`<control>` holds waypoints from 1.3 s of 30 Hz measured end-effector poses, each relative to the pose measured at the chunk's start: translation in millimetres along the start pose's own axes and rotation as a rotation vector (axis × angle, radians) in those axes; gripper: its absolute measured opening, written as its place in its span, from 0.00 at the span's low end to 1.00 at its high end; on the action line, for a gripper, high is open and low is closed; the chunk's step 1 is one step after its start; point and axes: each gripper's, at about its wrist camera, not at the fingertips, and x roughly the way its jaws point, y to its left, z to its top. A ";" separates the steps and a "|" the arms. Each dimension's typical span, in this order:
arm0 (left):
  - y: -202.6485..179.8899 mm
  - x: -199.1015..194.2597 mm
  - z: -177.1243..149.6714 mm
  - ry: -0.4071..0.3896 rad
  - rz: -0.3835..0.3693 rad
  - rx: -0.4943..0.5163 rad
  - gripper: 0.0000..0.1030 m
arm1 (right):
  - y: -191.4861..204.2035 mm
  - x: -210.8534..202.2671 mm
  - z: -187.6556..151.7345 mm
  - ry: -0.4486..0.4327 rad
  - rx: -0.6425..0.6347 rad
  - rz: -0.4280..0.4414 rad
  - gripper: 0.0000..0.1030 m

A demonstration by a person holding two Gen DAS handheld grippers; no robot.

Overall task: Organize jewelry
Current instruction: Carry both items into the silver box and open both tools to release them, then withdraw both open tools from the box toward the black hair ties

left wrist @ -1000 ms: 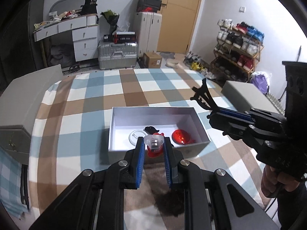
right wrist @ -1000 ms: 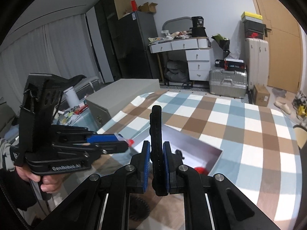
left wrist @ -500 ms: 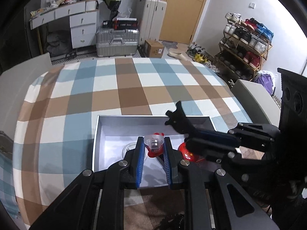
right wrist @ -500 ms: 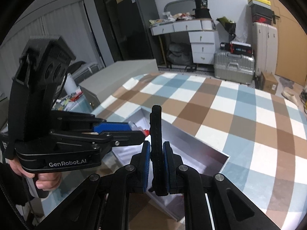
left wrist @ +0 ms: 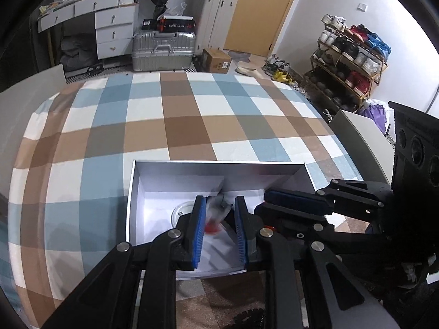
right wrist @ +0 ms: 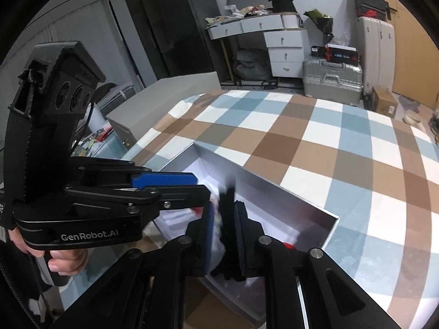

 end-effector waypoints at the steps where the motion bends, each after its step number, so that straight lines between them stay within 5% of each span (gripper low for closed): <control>1: -0.3 -1.9 -0.3 -0.006 0.000 0.002 0.31 | -1.6 -2.3 0.1 -0.004 0.015 -0.011 0.26; 4: 1.5 -7.5 -0.6 -0.030 -0.003 -0.005 0.43 | -5.1 -10.9 -1.1 -0.026 0.055 -0.001 0.32; 9: -0.4 -15.8 -3.8 -0.052 0.000 0.005 0.44 | 1.2 -31.5 -5.6 -0.075 0.059 0.000 0.36; 12: -3.4 -22.3 -7.3 -0.059 0.016 0.011 0.46 | 5.3 -46.6 -9.1 -0.116 0.062 -0.010 0.46; 15: -4.8 -29.4 -10.1 -0.072 0.021 0.008 0.55 | 9.1 -61.6 -13.3 -0.157 0.068 -0.022 0.67; 21: -9.5 -47.3 -17.3 -0.124 0.035 0.018 0.64 | 19.7 -87.2 -24.1 -0.213 0.064 -0.045 0.73; 30: -16.1 -75.6 -39.9 -0.289 0.110 0.026 0.83 | 40.7 -131.4 -51.2 -0.322 0.066 -0.088 0.94; 34: -14.1 -82.9 -56.7 -0.321 0.090 0.034 0.95 | 46.9 -136.3 -62.0 -0.307 0.083 -0.073 1.00; 39: -1.2 -93.2 -78.6 -0.339 0.085 -0.032 0.98 | 56.1 -128.7 -75.9 -0.234 0.084 -0.048 1.00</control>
